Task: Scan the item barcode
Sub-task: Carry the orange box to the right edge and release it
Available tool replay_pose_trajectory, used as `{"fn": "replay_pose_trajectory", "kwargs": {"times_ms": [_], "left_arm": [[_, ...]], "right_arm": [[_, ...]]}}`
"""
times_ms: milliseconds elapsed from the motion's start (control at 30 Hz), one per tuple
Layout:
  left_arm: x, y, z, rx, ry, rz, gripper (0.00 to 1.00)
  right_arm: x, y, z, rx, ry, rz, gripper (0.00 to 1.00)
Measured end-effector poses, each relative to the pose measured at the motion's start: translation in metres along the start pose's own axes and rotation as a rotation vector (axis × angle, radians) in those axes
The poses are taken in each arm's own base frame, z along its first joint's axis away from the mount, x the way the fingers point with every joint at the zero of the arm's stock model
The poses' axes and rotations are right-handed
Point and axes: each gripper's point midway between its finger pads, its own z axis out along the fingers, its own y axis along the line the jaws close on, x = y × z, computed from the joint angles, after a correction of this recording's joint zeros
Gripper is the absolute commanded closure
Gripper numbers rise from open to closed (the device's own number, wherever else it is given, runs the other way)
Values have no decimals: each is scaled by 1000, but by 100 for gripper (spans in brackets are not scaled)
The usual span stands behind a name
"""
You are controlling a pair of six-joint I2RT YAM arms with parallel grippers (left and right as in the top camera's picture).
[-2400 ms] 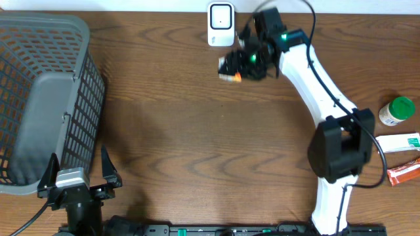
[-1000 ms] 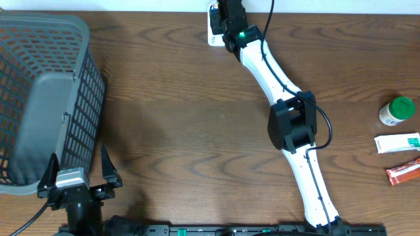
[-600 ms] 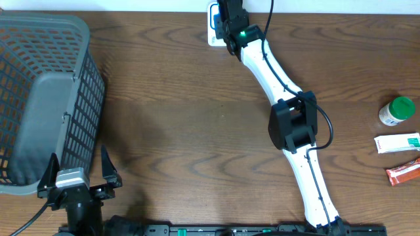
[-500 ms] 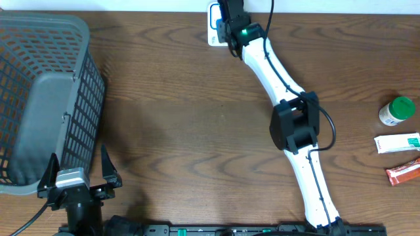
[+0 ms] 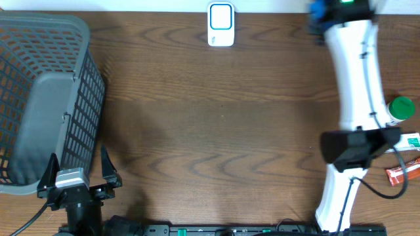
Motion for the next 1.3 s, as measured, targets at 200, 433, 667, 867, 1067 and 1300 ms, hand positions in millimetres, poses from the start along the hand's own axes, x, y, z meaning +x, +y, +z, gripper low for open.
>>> {"fn": "replay_pose_trajectory", "kwargs": {"times_ms": [200, 433, 667, 867, 1067, 1300], "left_arm": [[0, 0, 0, 0, 0, 0, 9], [0, 0, 0, 0, 2, 1, 9], [2, 0, 0, 0, 7, 3, 9], [3, 0, 0, 1, 11, 6, 9], [3, 0, 0, 1, 11, 6, 9], [2, 0, 0, 1, 8, 4, 9]], "right_arm": [[46, -89, 91, 128, 268, 201, 66], [117, -118, 167, 39, 520, 376, 58], [149, -107, 198, -1, 581, 414, 14], [149, -106, 179, -46, 631, 428, 1], [76, -130, 112, -138, 435, 531, 1], [-34, -191, -94, -385, -224, 733, 1]]}}
